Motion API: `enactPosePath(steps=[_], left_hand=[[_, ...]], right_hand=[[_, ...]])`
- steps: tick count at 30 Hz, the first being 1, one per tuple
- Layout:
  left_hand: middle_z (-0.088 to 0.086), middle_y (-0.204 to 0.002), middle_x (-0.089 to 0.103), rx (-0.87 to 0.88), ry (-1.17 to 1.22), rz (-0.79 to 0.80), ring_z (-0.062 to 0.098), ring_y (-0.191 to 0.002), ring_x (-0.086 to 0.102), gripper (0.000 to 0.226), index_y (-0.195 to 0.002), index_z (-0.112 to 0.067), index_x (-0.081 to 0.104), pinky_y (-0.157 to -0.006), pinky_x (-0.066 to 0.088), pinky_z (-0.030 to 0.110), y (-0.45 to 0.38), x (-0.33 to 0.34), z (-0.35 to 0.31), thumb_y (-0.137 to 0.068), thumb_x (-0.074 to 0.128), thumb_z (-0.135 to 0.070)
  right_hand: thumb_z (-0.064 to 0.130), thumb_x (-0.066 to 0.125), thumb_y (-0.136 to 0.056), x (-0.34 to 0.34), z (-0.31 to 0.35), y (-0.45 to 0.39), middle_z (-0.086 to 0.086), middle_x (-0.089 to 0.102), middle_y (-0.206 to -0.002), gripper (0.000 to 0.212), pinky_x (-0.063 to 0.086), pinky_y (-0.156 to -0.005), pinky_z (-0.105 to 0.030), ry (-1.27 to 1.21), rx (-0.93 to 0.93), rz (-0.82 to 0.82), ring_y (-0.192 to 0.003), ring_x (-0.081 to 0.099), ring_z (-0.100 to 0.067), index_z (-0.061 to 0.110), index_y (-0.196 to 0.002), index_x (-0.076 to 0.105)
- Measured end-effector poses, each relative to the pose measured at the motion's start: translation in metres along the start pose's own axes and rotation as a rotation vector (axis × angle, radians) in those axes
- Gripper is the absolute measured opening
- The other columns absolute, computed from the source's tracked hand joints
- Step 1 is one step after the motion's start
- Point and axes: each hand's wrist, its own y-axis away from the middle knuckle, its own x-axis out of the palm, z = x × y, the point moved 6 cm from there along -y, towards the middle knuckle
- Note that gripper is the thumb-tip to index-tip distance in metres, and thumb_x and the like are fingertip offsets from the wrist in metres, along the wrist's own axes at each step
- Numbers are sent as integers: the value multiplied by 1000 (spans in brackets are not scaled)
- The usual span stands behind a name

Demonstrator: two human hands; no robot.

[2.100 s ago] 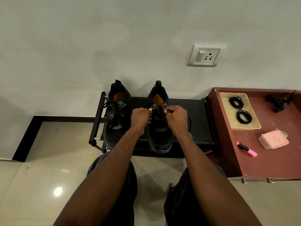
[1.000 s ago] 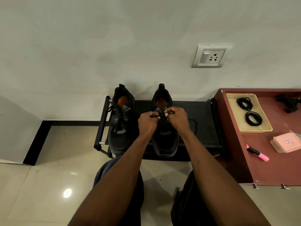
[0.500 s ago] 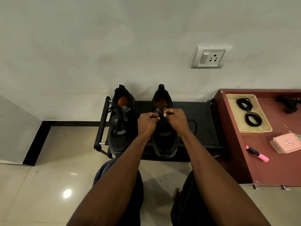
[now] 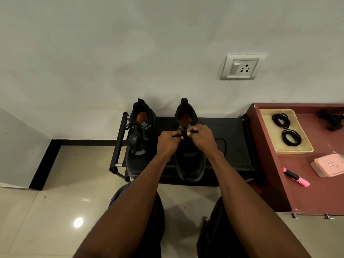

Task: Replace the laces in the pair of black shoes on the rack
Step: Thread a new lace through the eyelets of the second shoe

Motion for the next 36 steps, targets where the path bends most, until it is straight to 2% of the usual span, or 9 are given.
enactPosePath(steps=[5, 9, 15, 18, 21, 25, 30, 33, 36], left_hand=[[-5, -103, 75, 7, -22, 72, 7, -95, 70, 23, -115, -19, 74, -81, 56, 19, 0, 4, 1, -92, 68, -14], [-1, -112, 74, 20, -42, 28, 9, -100, 69, 30, -121, -17, 71, -90, 57, 28, -1, 4, 1, -93, 66, -9], [-1, -116, 73, 39, -86, 27, 5, -95, 66, 35, -126, -19, 68, -80, 52, 17, -2, 5, 0, -93, 65, -8], [1, -124, 70, 13, -93, 30, 6, -106, 64, 40, -130, -16, 65, -83, 48, 13, -3, 4, 2, -92, 66, -7], [2, -129, 67, 4, -113, 37, 3, -101, 60, 42, -134, -13, 62, -75, 43, 4, -4, 5, 2, -92, 66, -7], [4, -132, 65, -2, -90, 69, 15, -121, 60, 44, -135, -12, 61, -102, 48, 25, -3, 9, 4, -92, 66, -8], [2, -126, 68, 7, -76, 55, 8, -106, 64, 41, -133, -13, 63, -84, 50, 15, -3, 8, 3, -93, 64, -8], [4, -129, 67, 7, -107, 33, 6, -99, 64, 42, -135, -13, 61, -76, 47, 8, -3, 9, 3, -94, 62, -6], [6, -133, 65, 3, -118, 21, 14, -116, 62, 41, -135, -11, 61, -89, 47, 15, -3, 7, 1, -94, 61, -4]], right_hand=[[2, 58, -88, 5, 6, 3, -6, 64, -85, 12, 40, -70, -28, 33, 43, -51, -80, 57, -22, 4, -82, 68], [6, 52, -88, 1, 4, 5, -11, 64, -87, 16, 42, -70, -34, 131, 154, -115, -77, 52, -26, 2, -83, 67], [3, 54, -85, 5, -2, 3, -12, 58, -78, 15, 33, -59, -30, 154, 103, -95, -75, 56, -31, -3, -75, 64], [2, 60, -89, 5, -5, 1, -14, 65, -93, 13, 45, -72, -34, 100, 41, -76, -89, 61, -30, -2, -85, 71], [6, 65, -90, 3, -10, 0, -12, 69, -103, 12, 51, -87, -39, 17, 39, -43, -95, 65, -28, 4, -95, 76], [6, 63, -92, 6, -8, 0, -11, 67, -104, 11, 50, -83, -35, 49, 9, -33, -96, 63, -27, 6, -97, 73], [6, 63, -93, 2, -10, -2, -11, 68, -104, 11, 52, -86, -40, -63, 39, 24, -94, 64, -27, 12, -97, 71], [5, 58, -95, 0, -15, -2, -9, 65, -93, 17, 51, -73, -37, -158, 137, 70, -81, 59, -21, 17, -84, 64], [0, 53, -96, -1, -19, -1, -6, 60, -83, 19, 48, -63, -27, -297, 240, 119, -74, 53, -15, 11, -83, 63]])
